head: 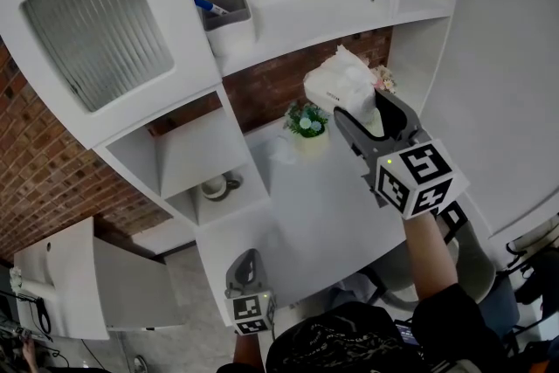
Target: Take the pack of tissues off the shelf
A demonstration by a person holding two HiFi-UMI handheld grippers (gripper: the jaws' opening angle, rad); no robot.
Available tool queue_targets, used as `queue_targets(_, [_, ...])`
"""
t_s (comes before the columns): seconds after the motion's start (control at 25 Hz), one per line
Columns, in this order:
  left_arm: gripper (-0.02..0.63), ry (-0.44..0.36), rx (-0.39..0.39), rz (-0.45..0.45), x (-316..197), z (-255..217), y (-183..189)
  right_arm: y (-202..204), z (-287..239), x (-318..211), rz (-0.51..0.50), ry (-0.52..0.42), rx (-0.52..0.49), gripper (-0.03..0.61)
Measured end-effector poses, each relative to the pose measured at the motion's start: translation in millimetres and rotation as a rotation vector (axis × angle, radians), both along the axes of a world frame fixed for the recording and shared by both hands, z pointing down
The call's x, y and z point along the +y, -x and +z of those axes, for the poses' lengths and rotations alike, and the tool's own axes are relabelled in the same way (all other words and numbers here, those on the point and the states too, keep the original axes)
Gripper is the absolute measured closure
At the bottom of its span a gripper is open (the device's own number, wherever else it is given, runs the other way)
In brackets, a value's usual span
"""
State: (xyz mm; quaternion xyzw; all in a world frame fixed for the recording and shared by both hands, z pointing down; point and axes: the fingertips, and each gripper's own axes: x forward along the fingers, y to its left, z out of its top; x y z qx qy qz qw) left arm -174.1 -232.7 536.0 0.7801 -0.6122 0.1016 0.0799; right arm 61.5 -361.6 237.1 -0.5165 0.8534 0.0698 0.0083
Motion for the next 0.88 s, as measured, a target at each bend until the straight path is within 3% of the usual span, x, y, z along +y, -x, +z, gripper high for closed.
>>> queue_targets(0.88, [0.601, -0.022, 0.011, 0.018, 3.3, -6.8, 0.6, 24.2, 129.5, 38.2, -0.047, 0.16, 0.016, 0.298])
